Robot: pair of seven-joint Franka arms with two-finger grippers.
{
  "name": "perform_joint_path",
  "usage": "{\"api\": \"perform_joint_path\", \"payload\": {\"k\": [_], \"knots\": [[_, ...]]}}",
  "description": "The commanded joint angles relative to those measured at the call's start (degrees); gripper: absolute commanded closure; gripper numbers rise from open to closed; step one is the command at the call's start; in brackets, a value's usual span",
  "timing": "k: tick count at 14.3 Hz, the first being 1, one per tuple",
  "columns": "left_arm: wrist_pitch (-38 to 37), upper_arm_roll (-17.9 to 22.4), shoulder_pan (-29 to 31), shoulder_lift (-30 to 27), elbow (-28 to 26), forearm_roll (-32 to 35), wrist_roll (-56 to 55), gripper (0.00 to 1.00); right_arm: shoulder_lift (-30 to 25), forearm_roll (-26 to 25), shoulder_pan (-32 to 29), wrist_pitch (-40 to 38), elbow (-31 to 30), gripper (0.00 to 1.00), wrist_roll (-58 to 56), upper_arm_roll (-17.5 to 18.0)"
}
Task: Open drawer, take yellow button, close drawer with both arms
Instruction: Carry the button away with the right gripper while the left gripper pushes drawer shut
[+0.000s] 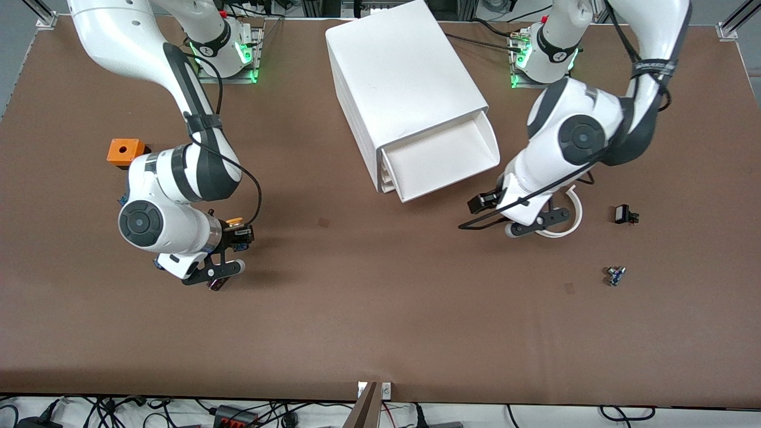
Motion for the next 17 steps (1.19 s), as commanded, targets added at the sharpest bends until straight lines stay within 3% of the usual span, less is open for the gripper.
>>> {"api": "perform_joint_path", "payload": {"k": [1, 7, 15, 17], "knots": [[4.06, -2.90, 0.13, -2.15, -4.39, 1.33, -5.78, 0.00, -2.69, 0.01, 0.42, 3.84, -5.80, 1.00, -0.18, 0.90], [2.07, -7.46, 0.31, -2.50, -5.71, 1.33, -8.96, 0.00, -1.28, -3.51, 1.56, 12.88, -11.77, 1.00, 0.43, 0.82], [-7.09, -13.71, 0.31, -3.21, -5.71, 1.15, -8.95, 0.00, 0.39, -7.55, 1.21, 14.13, -11.96, 1.00, 2.97, 0.38], [-7.09, -14.24, 0.13, -2.86, -6.15, 0.97, -9.04, 0.00, 0.56, -7.55, 1.21, 14.13, -11.78, 0.82, 4.47, 0.46]]}}
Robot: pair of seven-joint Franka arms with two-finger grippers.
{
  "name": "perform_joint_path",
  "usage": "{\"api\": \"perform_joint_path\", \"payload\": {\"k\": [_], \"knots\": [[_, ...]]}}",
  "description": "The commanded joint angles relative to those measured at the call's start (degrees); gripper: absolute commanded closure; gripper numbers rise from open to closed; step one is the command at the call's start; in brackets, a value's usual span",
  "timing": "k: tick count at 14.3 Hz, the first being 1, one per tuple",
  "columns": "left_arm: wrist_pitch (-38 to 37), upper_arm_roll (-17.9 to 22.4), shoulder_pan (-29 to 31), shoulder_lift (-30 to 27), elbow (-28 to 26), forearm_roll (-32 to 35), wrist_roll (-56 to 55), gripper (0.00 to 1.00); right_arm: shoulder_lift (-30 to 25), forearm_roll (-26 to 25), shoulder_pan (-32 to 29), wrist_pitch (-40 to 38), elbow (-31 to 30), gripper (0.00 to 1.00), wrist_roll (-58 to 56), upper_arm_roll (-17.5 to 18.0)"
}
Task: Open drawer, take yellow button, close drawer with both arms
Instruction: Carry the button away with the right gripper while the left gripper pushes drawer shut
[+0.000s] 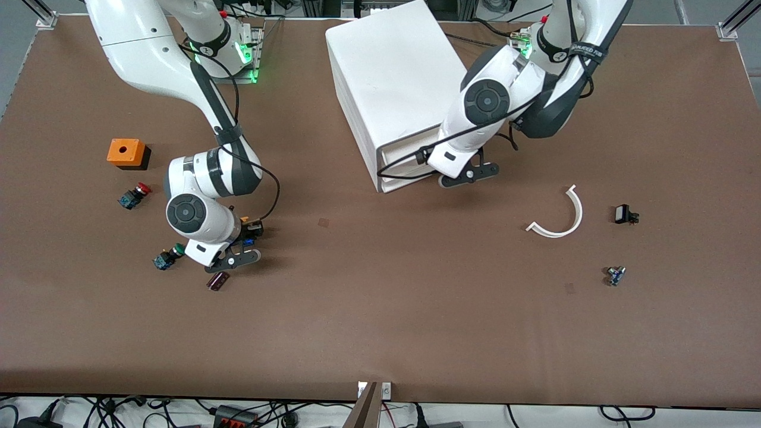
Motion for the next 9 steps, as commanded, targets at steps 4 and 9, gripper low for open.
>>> {"api": "perform_joint_path", "payload": {"k": [4, 9], "knots": [[-0.72, -3.41, 0.77, -1.59, -1.94, 0.77, -2.78, 0.00, -0.38, -0.16, -0.70, 0.86, -0.15, 0.00, 2.63, 0.23], [-1.16, -3.50, 0.77, -1.59, -1.86, 0.86, -2.52, 0.00, -1.78, -0.25, -0.96, -6.67, 7.56, 0.00, 1.93, -0.64]]}}
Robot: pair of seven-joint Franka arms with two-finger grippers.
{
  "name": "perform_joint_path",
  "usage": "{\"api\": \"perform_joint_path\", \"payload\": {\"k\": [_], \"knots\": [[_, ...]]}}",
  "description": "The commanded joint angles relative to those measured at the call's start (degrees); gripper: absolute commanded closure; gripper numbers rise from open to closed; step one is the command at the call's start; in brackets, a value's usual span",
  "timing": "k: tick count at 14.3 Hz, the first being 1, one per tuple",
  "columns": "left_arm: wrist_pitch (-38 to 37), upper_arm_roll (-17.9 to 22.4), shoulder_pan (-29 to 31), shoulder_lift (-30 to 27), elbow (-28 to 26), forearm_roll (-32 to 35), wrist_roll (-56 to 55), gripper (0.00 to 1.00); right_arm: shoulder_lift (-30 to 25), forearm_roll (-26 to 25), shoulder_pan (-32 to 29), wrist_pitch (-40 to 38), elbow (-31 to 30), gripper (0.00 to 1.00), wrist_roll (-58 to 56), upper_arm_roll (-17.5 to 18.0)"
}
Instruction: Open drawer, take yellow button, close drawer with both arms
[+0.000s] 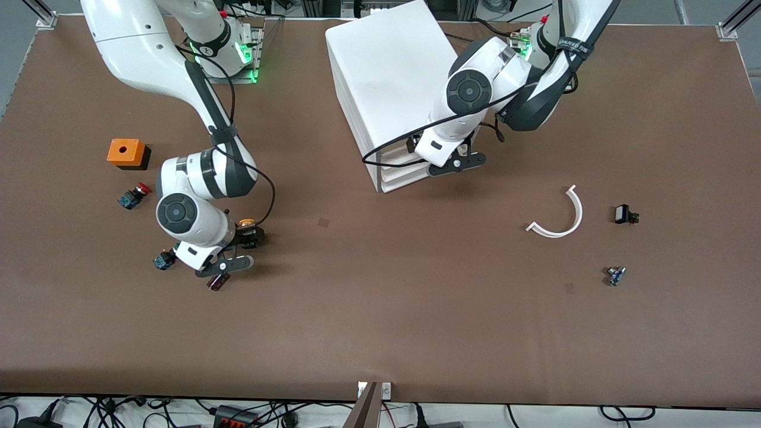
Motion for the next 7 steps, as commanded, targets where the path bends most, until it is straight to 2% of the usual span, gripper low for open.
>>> {"api": "perform_joint_path", "payload": {"k": [1, 4, 7], "knots": [[-0.79, -1.12, 0.92, -1.67, -1.20, 0.81, -0.04, 0.00, -1.02, -0.26, -0.22, -8.62, 6.83, 0.00, 0.30, -0.83], [-2.02, -0.33, 2.06, -2.19, 0.47, 2.30, 1.97, 0.00, -2.25, -0.43, -0.22, -18.56, 13.78, 0.00, 0.30, -2.15], [-7.80, -0.41, 7.76, -3.08, 6.25, 7.74, 9.51, 0.00, -6.02, -0.26, -0.65, -23.58, 15.21, 0.00, 0.30, -3.12]]}}
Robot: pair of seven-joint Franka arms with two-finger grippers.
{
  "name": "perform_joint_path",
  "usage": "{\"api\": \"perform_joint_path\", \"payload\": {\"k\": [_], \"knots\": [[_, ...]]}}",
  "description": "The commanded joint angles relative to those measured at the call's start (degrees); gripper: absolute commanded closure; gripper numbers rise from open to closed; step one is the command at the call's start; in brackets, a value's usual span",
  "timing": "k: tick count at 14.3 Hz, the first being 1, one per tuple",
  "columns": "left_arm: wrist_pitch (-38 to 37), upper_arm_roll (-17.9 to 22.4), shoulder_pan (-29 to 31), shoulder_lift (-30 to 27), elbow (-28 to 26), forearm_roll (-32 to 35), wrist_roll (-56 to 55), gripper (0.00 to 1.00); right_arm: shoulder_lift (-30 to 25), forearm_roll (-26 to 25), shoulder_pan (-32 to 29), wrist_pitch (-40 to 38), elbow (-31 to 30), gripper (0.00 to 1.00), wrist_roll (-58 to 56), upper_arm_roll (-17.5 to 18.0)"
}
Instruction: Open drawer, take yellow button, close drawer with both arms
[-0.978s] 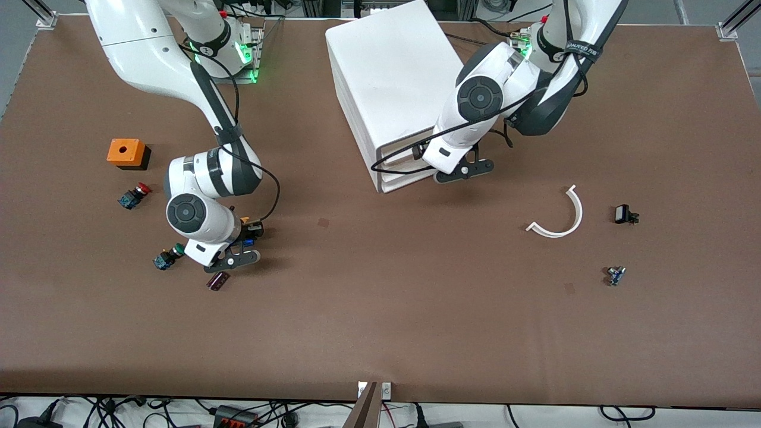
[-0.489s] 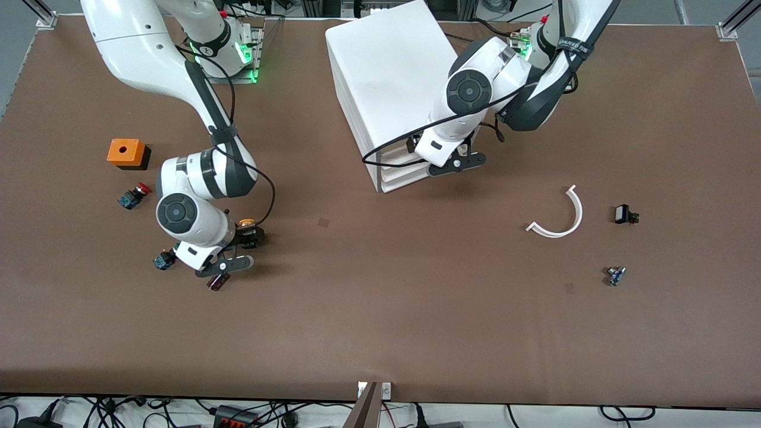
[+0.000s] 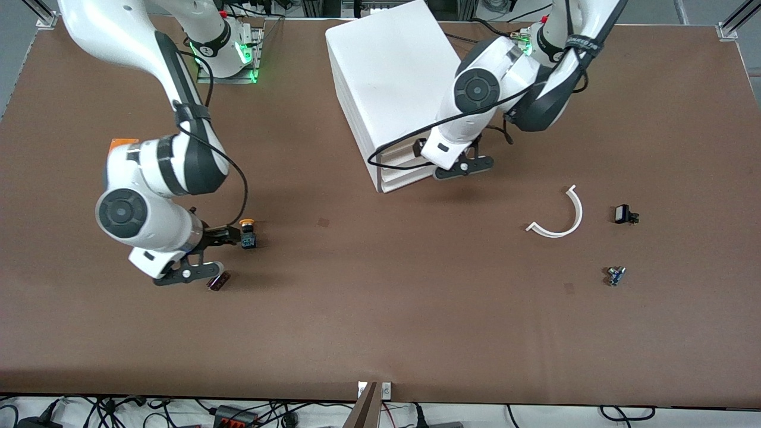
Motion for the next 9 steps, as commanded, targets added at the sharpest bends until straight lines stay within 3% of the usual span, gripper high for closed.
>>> {"api": "perform_joint_path", "payload": {"k": [1, 6, 9], "knots": [[-7.59, -0.45, 5.83, -1.59, 6.17, 4.84, 9.58, 0.00, -3.70, -0.25, -1.34, -4.26, 0.72, 0.00, 0.30, -0.15], [-18.85, -0.54, 16.28, -1.86, 16.18, 6.88, 30.95, 0.00, -9.33, -0.34, -4.50, -7.78, 0.80, 0.00, -0.49, -0.76], [-19.65, -0.71, 21.03, -1.86, 19.89, 6.88, 37.72, 0.00, -10.56, -0.25, -6.09, -10.50, 3.16, 0.00, -0.49, -1.12]]}}
